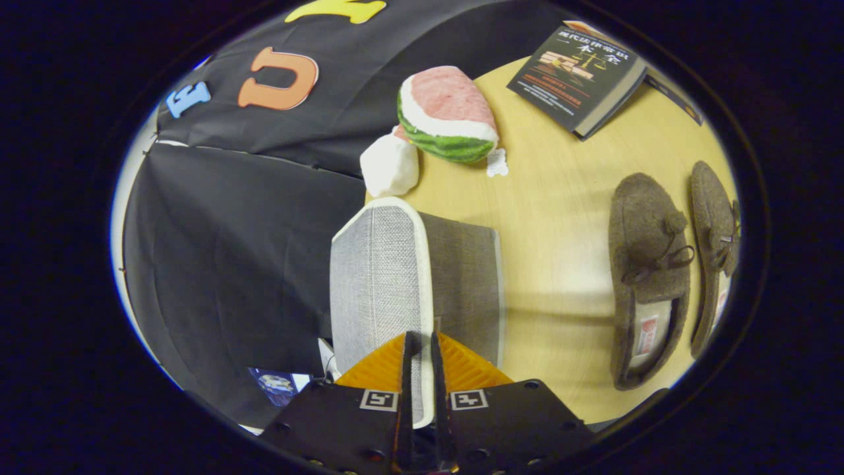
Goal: Open the storage box then place both shoes into the box .Put the left shoe in first, then the right shoe, with the right side of both shoes facing outward in a uniform manner.
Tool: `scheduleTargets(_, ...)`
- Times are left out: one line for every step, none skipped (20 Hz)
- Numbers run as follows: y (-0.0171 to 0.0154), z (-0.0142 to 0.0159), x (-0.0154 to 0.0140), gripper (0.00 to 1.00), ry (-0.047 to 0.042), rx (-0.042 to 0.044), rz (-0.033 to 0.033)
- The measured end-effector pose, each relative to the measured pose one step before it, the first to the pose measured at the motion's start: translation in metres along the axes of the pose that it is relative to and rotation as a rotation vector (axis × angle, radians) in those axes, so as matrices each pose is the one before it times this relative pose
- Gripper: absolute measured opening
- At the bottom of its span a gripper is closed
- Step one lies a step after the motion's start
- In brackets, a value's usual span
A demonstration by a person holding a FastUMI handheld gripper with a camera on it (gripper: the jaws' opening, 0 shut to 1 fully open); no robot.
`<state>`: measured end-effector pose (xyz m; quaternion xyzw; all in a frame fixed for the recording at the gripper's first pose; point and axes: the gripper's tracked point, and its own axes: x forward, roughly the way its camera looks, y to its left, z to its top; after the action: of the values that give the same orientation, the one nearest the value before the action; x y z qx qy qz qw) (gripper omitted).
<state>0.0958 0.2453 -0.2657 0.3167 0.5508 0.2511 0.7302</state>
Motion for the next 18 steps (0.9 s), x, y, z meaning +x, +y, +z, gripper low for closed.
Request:
scheduleTargets(0.00731,-0.00221,-0.003,0.15,0.00187,0.00294,0.02997)
scheduleTargets(0.00481,-0.00018,-0.00087,0.15,0.00324,0.00696,0.02744)
scheduleTargets(0.00674,-0.00051,-0.00346,0.15,0.00204,0.00478,0.03157)
scheduleTargets(0.00351,0.00333,-0.00486,0.15,-0.00331,-0.01069,0.00898)
scheduleTargets(-0.0039,-0.002,0.00486,0.08,-0.01531,0.0079,-0.02739)
scheduleTargets(0.00724,0.0017,-0.00718,0.0,0.01251,-0.00354,0.01797)
scheduleTargets(0.0115,-0.00486,0.00003,0.0,0.00749,-0.00831,0.0188)
scheduleTargets(0.01068,-0.00077,-0.00076,0.0,-0.00198,-0.01109,0.01818)
scheduleTargets(0.01059,-0.00179,0.00095,0.0,0.00616,-0.01476,0.0228)
scheduleTargets(0.00662,-0.00029,0.00292,0.0,0.00596,-0.01636,0.00364)
scheduleTargets(0.00343,-0.00301,0.00078,0.0,0.01023,-0.02309,-0.00745)
scheduleTargets(0.00007,-0.00012,0.00204,0.0,0.00366,-0.0222,-0.0148)
scheduleTargets(0.00025,-0.00072,0.0019,0.0,0.0005,-0.00977,-0.01374)
scheduleTargets(-0.00225,-0.00041,0.00117,0.0,0.00162,-0.00329,-0.01326)
scheduleTargets(-0.00515,0.00047,0.00101,0.0,0.00332,0.00257,-0.02414)
scheduleTargets(-0.00669,0.00105,0.00043,0.0,0.00048,-0.00246,-0.02932)
scheduleTargets(-0.00656,0.00128,-0.00109,0.0,-0.00115,0.00226,-0.02436)
scheduleTargets(-0.00551,0.00316,0.00255,0.0,-0.0012,0.0,-0.01711)
